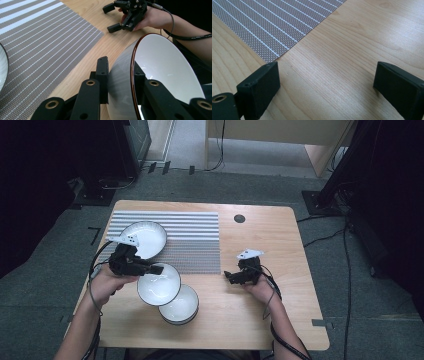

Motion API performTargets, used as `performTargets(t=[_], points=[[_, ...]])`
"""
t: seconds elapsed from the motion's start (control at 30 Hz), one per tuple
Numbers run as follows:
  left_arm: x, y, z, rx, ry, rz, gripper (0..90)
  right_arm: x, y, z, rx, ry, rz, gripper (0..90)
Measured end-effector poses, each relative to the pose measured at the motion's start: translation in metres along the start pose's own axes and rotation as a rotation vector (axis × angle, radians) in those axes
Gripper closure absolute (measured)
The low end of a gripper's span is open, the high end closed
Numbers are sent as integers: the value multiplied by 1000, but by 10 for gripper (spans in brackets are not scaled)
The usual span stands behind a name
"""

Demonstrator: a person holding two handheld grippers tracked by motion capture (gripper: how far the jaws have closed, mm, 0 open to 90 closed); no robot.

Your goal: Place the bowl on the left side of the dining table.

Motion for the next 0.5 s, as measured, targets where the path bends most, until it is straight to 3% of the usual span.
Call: performTargets(t=[0.5], points=[[12,-4,-8,-7,18,-40,756,0,0,0,0,0,0,63]])
Point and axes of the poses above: each handheld gripper's, and its own axes: z roughly forward along the jaws, y roughly out of its top, x roughly to its left, the point moved 6 cm from there along z, roughly forward along the jaws, and after that the axes turned 3 degrees about -z, right-handed, at the moved point
